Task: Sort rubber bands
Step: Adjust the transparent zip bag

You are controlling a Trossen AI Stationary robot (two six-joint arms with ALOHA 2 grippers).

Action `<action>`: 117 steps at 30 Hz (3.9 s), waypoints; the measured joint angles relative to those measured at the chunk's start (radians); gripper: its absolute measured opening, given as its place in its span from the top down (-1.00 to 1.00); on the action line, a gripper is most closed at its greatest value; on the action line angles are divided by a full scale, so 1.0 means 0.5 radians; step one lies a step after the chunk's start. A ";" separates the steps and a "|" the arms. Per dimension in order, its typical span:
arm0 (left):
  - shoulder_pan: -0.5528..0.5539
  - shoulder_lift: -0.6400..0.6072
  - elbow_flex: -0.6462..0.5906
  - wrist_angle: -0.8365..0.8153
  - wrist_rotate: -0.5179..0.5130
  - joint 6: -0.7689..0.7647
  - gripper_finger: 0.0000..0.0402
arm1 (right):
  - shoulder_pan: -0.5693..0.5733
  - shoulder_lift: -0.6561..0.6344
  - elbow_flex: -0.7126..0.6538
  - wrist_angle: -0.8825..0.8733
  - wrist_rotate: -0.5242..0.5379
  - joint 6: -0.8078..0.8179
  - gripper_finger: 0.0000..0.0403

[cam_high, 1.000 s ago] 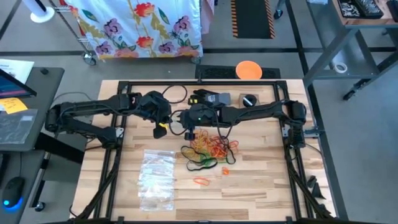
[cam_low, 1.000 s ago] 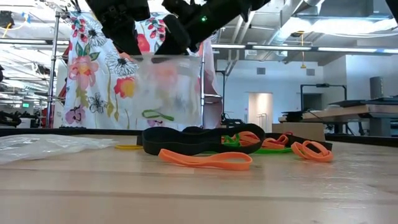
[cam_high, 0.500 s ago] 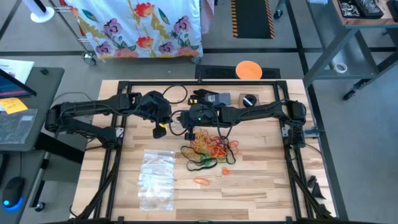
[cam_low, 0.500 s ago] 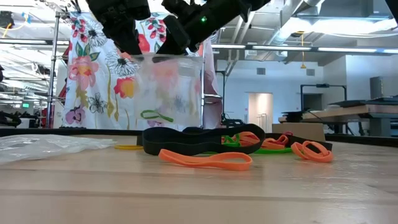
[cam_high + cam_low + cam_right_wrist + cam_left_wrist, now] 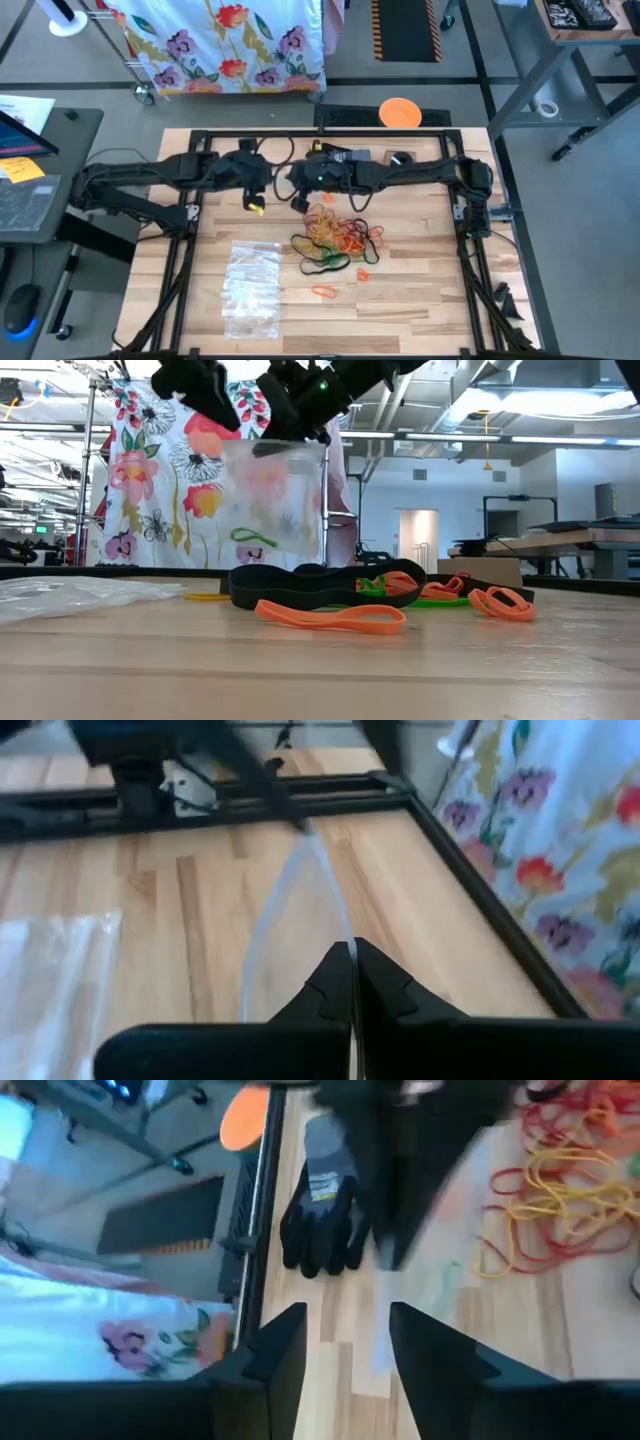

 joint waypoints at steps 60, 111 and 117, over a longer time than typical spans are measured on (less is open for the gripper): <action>-0.637 0.117 -0.246 0.332 -0.420 0.395 1.00 | 0.014 -0.001 0.157 -0.158 -0.431 -1.276 0.44; -0.716 0.199 -0.242 0.503 -0.082 0.962 1.00 | 0.057 0.028 0.376 -0.620 -0.800 -0.878 0.62; -0.749 0.199 -0.242 0.473 -0.086 0.839 1.00 | 0.062 0.027 0.376 -0.641 -0.793 -0.936 0.96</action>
